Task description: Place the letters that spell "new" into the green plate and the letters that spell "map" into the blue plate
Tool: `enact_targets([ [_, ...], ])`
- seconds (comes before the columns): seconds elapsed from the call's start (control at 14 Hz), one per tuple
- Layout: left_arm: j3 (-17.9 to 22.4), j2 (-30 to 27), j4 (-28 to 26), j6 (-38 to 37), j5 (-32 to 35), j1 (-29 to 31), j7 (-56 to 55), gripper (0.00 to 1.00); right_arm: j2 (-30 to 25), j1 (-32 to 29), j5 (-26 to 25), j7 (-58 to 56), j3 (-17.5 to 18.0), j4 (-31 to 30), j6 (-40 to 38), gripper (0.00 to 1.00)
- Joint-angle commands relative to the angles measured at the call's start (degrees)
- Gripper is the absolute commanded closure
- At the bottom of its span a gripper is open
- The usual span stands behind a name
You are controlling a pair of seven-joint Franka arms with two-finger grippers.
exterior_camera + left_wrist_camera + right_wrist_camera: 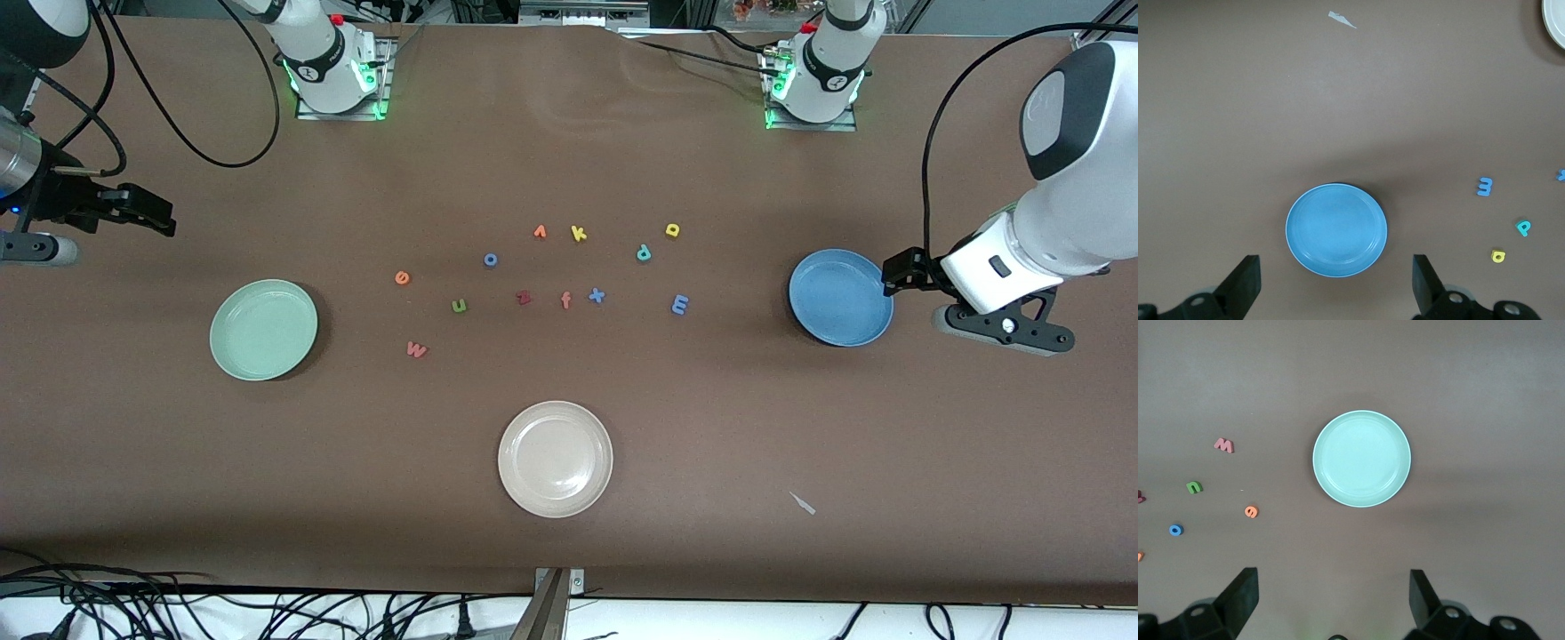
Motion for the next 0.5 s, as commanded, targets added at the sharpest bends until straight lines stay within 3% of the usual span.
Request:
enact_targets([
  [0.0,-0.2,-0.2,0.4,-0.8,1.0,0.1,1.1,0.0,0.4,-0.2,1.2,-0.4,-0.1,1.1,-0.7,0.0],
  [0.43,-0.3,0.7,0.0,-1.1,0.9,0.2,1.0,0.0,0.4,0.3,1.3,-1.0,0.2,0.9,-1.0,0.0],
])
